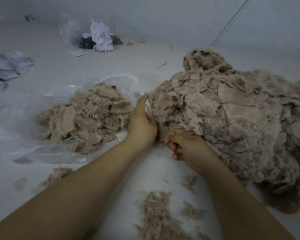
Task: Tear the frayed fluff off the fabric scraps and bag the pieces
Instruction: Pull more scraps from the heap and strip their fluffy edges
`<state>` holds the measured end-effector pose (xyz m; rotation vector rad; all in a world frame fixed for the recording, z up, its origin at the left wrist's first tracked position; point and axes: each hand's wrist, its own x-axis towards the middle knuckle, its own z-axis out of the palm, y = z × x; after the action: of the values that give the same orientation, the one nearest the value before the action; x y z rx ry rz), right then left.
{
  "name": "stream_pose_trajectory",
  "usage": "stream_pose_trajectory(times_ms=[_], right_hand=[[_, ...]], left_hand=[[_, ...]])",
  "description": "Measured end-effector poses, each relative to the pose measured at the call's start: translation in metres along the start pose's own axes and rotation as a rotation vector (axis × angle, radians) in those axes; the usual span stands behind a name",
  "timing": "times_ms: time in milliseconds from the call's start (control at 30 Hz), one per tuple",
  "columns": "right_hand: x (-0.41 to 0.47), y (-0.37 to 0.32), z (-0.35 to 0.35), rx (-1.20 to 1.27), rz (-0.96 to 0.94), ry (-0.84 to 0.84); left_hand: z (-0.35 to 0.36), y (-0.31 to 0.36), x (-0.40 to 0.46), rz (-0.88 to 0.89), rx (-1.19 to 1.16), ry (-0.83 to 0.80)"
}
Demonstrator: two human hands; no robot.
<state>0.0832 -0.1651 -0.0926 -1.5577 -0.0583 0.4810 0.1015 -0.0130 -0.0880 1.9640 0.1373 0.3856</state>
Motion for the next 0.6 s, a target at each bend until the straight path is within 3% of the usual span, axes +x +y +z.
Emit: stream_pose_trajectory(times_ms=[300,467,600], right_hand=[[-0.003,-0.002,0.001,0.065,-0.139,-0.047],[-0.005,-0.004,0.003,0.054,-0.152,-0.045],[-0.005,-0.003,0.003,0.043,-0.160,-0.055]], left_hand=[[-0.001,-0.017,-0.022,0.212,0.237,-0.100],[-0.005,-0.009,-0.010,0.090,0.060,-0.008],[-0.002,0.000,-0.001,0.216,0.234,-0.102]])
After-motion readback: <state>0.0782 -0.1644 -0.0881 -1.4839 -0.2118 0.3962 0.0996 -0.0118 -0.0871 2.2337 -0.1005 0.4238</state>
